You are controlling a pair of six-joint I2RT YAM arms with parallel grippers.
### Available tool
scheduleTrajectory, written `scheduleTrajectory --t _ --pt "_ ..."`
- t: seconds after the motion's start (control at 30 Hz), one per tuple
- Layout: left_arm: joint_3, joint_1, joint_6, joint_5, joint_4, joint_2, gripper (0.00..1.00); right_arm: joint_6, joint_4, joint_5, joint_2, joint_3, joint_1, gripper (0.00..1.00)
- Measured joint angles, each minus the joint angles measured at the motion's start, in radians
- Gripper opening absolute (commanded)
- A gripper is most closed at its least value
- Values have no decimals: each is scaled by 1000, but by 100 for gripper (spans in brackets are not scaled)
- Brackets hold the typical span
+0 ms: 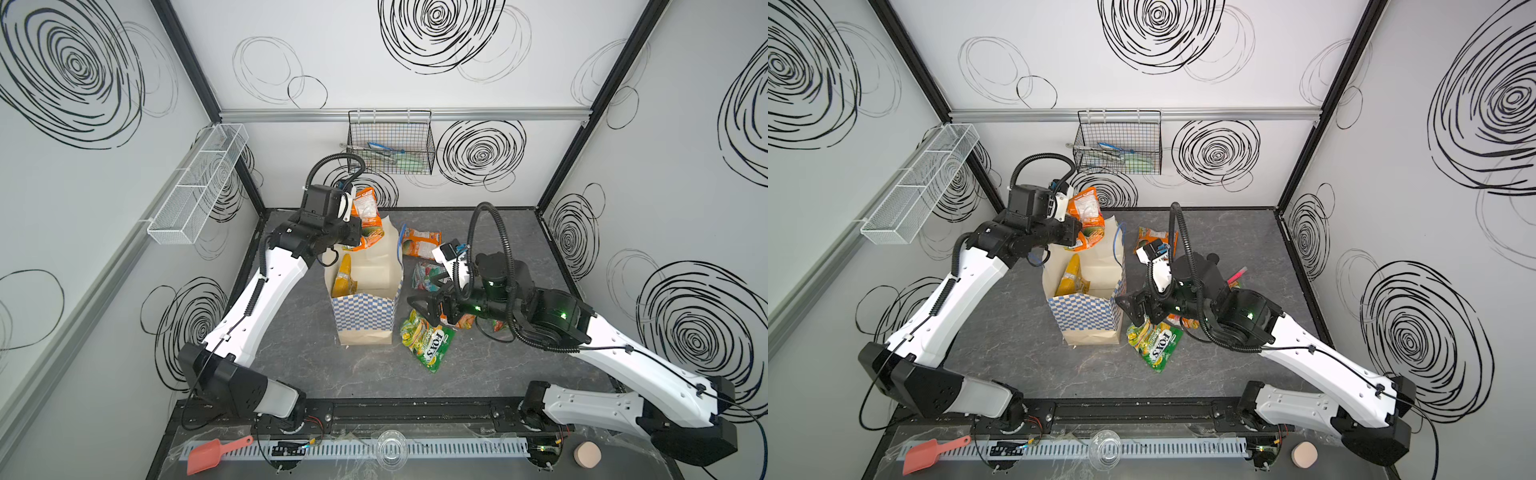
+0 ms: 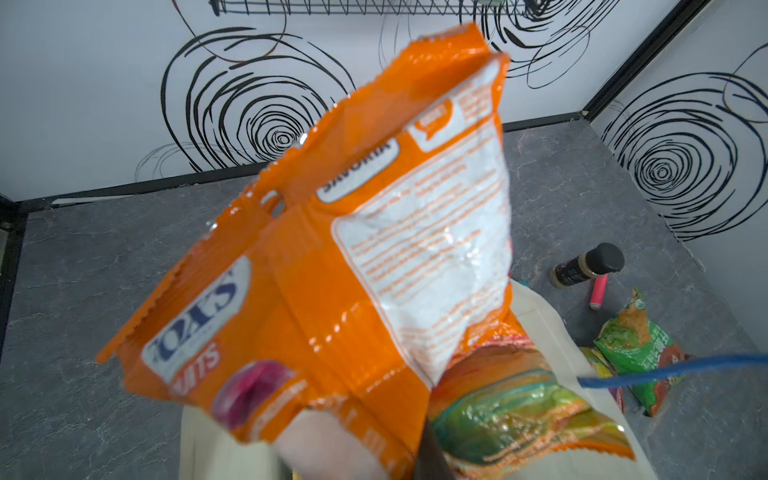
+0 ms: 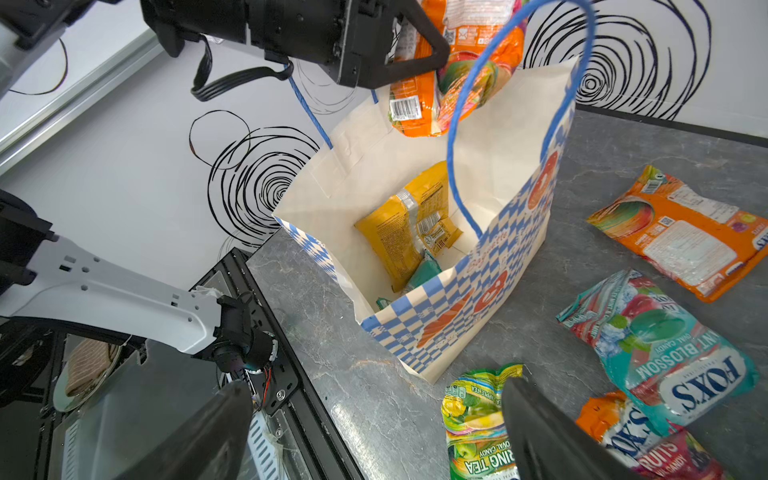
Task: Take the snacks out of the paper bag
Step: 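Lift the orange packet out of the bag and lower it beside the packets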
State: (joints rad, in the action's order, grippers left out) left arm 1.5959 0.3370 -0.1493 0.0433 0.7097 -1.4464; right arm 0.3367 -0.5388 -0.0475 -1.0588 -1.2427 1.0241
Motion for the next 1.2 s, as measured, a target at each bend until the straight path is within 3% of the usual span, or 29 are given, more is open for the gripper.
scheduleTrajectory --t 0.4,0.7,0.93,1.07,1.2 --pt "74 42 -40 43 -69 223 0 0 40 75 20 0 0 97" --pt "140 400 -45 -48 -171 273 0 5 74 247 138 81 0 97" --pt "177 618 -16 -161 -188 115 0 80 44 378 304 235 -14 97" --pt "277 659 -5 -215 -166 -67 0 158 -35 414 414 315 -16 97" --pt "451 633 -23 -235 -108 -288 0 233 -124 422 480 328 -18 97"
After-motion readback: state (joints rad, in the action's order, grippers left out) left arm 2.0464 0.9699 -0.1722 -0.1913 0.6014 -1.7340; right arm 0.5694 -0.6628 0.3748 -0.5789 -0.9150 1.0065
